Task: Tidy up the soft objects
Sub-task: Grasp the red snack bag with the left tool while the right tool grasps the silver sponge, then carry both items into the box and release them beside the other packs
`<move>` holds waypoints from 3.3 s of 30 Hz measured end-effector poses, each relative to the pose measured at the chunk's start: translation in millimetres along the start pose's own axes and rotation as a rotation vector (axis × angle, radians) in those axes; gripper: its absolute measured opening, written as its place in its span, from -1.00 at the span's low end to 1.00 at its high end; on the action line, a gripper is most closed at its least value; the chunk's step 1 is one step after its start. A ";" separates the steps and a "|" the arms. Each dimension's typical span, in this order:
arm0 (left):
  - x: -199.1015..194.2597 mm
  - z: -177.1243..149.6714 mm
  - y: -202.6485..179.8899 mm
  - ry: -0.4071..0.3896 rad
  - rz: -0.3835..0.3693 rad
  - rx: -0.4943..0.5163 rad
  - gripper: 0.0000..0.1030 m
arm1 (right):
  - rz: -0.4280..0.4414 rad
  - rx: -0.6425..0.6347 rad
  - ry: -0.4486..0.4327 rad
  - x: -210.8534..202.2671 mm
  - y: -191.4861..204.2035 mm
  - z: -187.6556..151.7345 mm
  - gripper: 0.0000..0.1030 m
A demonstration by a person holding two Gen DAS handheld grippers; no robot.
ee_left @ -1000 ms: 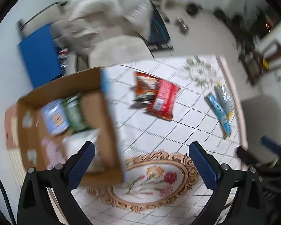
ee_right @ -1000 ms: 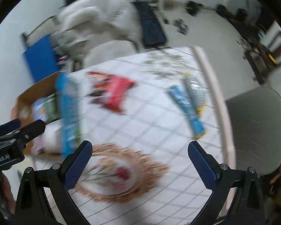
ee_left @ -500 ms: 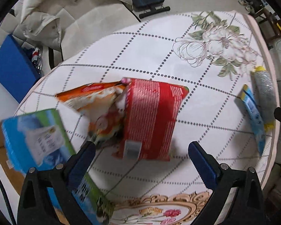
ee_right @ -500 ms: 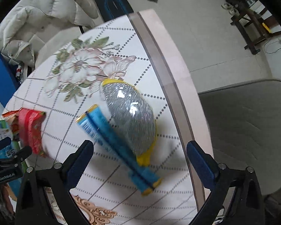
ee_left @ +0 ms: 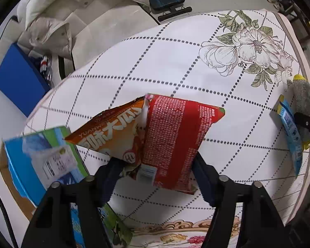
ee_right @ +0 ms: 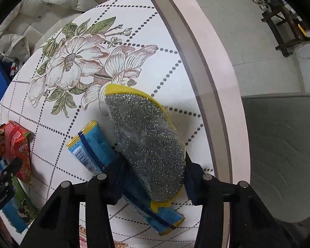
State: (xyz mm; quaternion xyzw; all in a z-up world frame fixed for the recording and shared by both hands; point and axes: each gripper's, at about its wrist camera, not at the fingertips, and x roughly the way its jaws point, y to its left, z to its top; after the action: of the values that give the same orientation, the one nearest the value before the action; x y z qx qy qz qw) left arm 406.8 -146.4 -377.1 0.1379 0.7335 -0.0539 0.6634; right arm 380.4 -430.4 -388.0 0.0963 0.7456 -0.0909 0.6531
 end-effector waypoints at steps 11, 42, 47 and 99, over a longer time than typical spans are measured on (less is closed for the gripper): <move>-2.9 -56.1 3.4 0.046 -0.126 -0.003 -0.07 | 0.086 -0.071 -0.092 -58.9 23.9 -58.7 -0.07; -34.1 -46.8 -29.7 -0.080 -0.157 0.013 0.30 | 0.068 -0.190 -0.016 -26.8 77.2 -95.5 -0.07; -19.3 -13.9 -59.1 -0.050 -0.070 0.138 0.39 | 0.066 -0.173 -0.010 -26.1 65.4 -88.4 -0.07; 26.1 -141.8 395.4 0.018 -0.142 -0.511 -0.13 | 0.112 -0.172 -0.091 -30.3 457.7 -122.9 -0.04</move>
State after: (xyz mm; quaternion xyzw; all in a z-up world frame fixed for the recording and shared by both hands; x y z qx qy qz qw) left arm 377.0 272.2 -345.6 -0.0853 0.7369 0.0878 0.6648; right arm 386.8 42.6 -346.4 0.0769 0.7136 0.0058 0.6963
